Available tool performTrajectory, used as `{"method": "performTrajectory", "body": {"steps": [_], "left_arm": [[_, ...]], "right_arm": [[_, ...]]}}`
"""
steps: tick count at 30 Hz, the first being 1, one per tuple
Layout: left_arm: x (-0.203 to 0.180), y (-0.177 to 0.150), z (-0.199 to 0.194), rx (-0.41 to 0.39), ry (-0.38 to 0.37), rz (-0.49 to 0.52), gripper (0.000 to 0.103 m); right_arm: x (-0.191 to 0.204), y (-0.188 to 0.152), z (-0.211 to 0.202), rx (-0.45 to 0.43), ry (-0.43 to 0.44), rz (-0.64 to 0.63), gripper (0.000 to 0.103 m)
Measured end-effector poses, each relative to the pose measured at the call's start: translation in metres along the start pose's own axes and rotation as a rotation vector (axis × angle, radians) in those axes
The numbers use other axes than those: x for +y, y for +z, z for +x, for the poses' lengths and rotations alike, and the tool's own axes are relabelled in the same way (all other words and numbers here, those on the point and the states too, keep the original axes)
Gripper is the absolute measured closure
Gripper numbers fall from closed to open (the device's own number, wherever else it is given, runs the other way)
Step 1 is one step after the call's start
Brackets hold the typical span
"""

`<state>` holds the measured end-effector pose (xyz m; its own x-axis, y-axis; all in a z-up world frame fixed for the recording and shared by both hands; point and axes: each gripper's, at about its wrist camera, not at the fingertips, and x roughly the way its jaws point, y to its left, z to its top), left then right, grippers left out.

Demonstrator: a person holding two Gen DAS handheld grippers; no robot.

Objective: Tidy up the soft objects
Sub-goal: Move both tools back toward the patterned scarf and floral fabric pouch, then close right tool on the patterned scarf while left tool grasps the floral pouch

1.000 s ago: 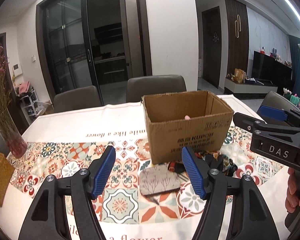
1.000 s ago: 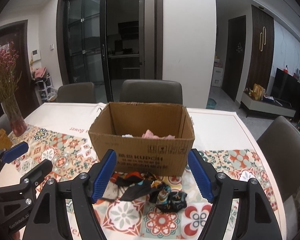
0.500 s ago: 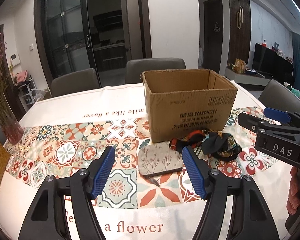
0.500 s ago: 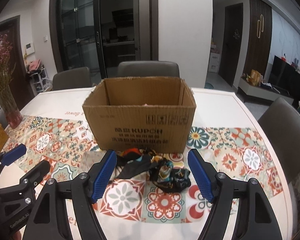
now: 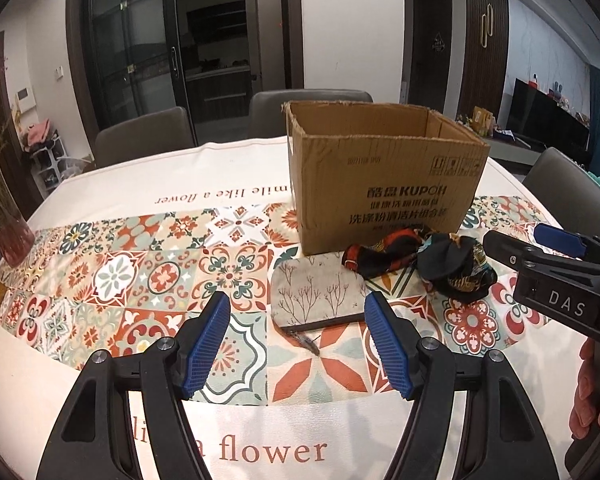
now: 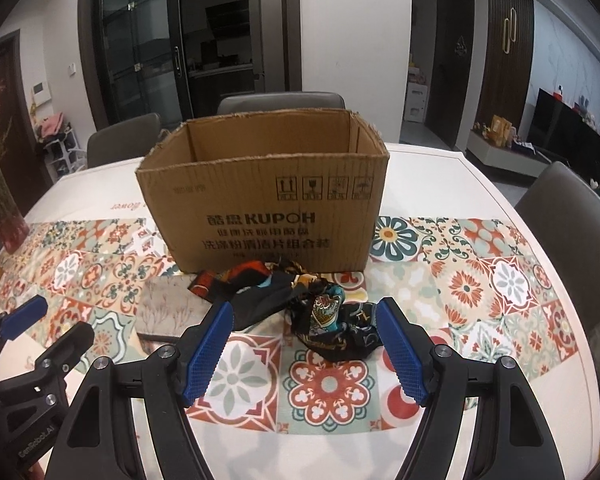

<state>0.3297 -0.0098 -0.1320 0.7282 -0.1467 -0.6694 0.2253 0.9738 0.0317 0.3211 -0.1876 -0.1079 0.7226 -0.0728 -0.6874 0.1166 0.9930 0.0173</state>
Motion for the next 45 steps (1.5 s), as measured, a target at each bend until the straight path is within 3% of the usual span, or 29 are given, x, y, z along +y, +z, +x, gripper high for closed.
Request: {"method": "performTrajectory", "body": {"steps": [16,39,45], "left_arm": [[0.006,0.005,0.053,0.003,-0.004,0.029,0.034],[0.022,0.004,0.132,0.089,-0.071,-0.006,0.035],[0.022,0.002,0.146,0.115,-0.096,-0.009,0.04]], "right_arm": [[0.003,0.002,0.05,0.031,-0.061,-0.022,0.029],[0.014,-0.001,0.107,0.117,-0.103,-0.02,0.029],[0.012,-0.002,0.118,0.139,-0.1,-0.001,0.029]]}}
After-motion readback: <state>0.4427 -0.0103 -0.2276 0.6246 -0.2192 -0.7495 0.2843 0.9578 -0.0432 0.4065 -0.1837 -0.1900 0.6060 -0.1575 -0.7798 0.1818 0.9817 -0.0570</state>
